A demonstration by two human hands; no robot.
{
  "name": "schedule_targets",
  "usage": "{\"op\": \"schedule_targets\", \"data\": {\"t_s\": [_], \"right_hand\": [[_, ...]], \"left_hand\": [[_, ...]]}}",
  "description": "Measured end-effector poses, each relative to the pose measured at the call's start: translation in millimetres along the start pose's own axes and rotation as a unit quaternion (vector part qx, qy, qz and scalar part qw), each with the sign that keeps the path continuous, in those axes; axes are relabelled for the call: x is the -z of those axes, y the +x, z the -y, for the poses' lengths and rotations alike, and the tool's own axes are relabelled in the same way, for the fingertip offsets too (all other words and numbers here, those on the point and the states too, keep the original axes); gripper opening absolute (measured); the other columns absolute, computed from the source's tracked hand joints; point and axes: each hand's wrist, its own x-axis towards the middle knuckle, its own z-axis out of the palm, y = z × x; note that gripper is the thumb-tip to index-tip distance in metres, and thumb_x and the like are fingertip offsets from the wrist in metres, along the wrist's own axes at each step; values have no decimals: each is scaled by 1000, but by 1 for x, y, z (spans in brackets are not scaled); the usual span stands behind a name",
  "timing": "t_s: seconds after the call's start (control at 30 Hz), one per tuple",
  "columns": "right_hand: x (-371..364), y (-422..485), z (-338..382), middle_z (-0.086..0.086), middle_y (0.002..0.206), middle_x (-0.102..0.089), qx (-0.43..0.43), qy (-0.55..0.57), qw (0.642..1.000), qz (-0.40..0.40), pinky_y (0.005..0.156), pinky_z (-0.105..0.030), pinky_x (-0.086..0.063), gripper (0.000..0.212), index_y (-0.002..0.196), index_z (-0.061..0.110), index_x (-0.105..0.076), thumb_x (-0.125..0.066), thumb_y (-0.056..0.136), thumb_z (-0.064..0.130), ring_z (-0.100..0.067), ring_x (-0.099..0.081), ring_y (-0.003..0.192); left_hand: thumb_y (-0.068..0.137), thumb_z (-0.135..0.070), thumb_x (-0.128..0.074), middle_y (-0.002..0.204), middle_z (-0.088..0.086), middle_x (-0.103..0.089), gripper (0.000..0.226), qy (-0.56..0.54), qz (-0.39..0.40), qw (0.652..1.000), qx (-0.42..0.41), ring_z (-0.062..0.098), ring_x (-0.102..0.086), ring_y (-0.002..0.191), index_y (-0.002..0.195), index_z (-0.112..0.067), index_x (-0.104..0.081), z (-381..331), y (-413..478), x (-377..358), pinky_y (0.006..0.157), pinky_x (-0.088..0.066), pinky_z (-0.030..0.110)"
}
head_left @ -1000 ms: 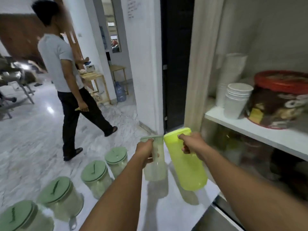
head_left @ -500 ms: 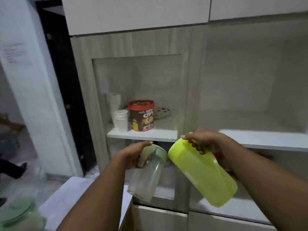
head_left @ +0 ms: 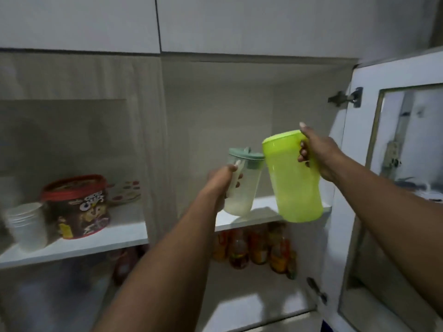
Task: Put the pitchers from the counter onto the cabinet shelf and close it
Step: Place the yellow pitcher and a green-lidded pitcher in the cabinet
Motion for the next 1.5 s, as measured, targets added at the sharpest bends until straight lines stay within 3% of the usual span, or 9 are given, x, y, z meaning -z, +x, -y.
{"op": "schedule_targets", "data": {"t_s": [0.3, 0.57, 0.77, 0.87, 0.97, 1.03, 1.17, 1.33, 1.5], "right_hand": [[-31, 182, -91, 0, 45, -54, 7, 128, 989, -74, 85, -44, -52, 40, 56, 17, -55, -63, 83, 47, -20, -58, 50], [-43, 351, -159, -6, 61, -55, -33, 82, 996, -30, 76, -38, -50, 42, 63, 15, -54, -59, 94, 43, -23, -63, 61], [-55, 427, -193, -9, 74, -64, -60, 46, 997, 9, 67, -31, -41, 41, 70, 12, -54, -54, 98, 41, -26, -69, 76], [-63, 451, -201, -7, 78, -67, -57, 0, 998, 34, 74, -36, -43, 45, 83, 9, -60, -47, 99, 50, -25, -61, 75], [-71, 477, -207, -9, 90, -64, -48, -34, 997, 49, 66, -36, -44, 50, 92, 14, -58, -42, 96, 60, -21, -55, 69], [-75, 493, -215, -15, 96, -65, -41, -49, 996, 59, 75, -45, -48, 61, 95, 14, -58, -40, 89, 72, -27, -58, 80], [-79, 506, -227, -20, 139, -58, -53, -87, 992, 69, 97, -45, -47, 112, 150, 9, -36, -28, 72, 88, -36, -59, 121], [-75, 484, -212, -22, 133, -53, -42, -156, 987, -7, 94, -43, -43, 76, 139, 4, -41, -39, 94, 65, -40, -54, 119], [-74, 435, -204, -18, 117, -55, 178, -239, 946, -124, 89, -48, -43, 43, 121, 9, -53, -57, 93, 41, -40, -52, 114]], "left_hand": [[81, -27, -60, 109, 15, -72, 35, -30, -68, 997, -38, 28, -64, 95, 109, -8, -71, 28, 184, -74, 80, -47, 37], [87, -25, -57, 86, 15, -65, 28, 89, -96, 991, -16, 23, -54, 71, 98, -3, -70, 38, 351, -125, 60, -38, 31], [98, -29, -57, 80, 6, -59, 18, 92, -90, 992, -18, 22, -54, 76, 85, -18, -63, 58, 416, -143, 69, -42, 31], [98, -32, -58, 82, 9, -61, 23, 98, -102, 990, -20, 21, -53, 71, 83, -17, -64, 61, 442, -149, 66, -40, 30], [93, -41, -64, 105, 13, -71, 32, 98, -116, 988, -19, 29, -66, 90, 107, -12, -67, 62, 464, -155, 76, -51, 36], [92, -47, -64, 113, 12, -69, 42, 124, -129, 984, -16, 30, -67, 102, 117, -13, -63, 60, 474, -159, 86, -54, 40], [87, -55, -64, 123, 17, -67, 58, 206, -129, 970, -18, 38, -64, 113, 123, -10, -60, 58, 489, -163, 96, -53, 49], [94, -51, -57, 141, 11, -54, 64, 242, -145, 959, -12, 31, -55, 127, 140, -8, -46, 51, 473, -167, 104, -46, 36], [91, -51, -62, 147, 18, -44, 74, 254, -172, 951, -29, 33, -54, 126, 147, -12, -34, 43, 440, -144, 83, -45, 31]]}}
